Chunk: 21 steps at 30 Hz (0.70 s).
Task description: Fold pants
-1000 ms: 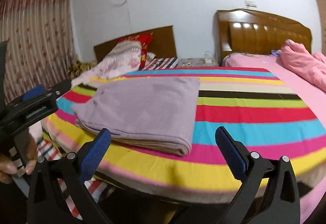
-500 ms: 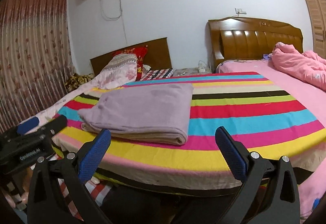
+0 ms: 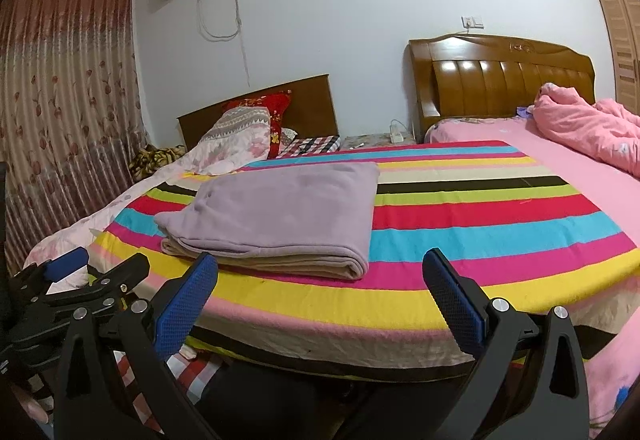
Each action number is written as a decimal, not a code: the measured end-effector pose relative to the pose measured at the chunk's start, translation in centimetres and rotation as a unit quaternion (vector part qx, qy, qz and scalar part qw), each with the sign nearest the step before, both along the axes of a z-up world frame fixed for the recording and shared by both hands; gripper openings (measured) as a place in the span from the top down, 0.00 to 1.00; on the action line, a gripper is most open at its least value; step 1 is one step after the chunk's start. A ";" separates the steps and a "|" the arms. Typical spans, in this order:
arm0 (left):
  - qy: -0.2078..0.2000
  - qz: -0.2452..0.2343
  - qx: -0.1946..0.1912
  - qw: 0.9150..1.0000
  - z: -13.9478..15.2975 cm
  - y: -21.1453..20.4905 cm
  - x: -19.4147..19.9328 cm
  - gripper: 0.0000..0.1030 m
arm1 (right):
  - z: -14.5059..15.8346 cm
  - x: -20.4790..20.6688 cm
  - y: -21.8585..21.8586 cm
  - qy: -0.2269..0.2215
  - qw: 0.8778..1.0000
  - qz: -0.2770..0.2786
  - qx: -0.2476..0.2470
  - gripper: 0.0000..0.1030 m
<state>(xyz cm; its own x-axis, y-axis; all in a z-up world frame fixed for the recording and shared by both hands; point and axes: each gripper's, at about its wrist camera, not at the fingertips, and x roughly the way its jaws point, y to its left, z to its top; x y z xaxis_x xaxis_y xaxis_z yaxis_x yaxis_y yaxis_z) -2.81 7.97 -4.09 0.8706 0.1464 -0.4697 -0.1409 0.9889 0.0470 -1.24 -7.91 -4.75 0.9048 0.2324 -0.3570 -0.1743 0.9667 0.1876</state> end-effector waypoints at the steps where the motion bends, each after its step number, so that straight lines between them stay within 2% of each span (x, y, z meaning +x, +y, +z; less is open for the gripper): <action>1: 0.002 0.000 -0.001 1.000 -0.1 0.0 0.1 0.02 | -0.1 0.0 0.0 0.001 1.000 0.002 0.001 0.05; 21: 0.013 0.007 -0.018 1.000 -0.6 0.7 0.3 0.02 | -0.1 0.0 0.0 0.001 1.000 0.003 0.000 0.05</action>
<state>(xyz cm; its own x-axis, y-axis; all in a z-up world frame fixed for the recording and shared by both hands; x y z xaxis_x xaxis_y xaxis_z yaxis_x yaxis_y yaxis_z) -2.55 8.62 -4.66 0.8555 0.1417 -0.4981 -0.1543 0.9879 0.0159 -1.24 -7.95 -4.82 0.9025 0.2370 -0.3595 -0.1786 0.9657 0.1883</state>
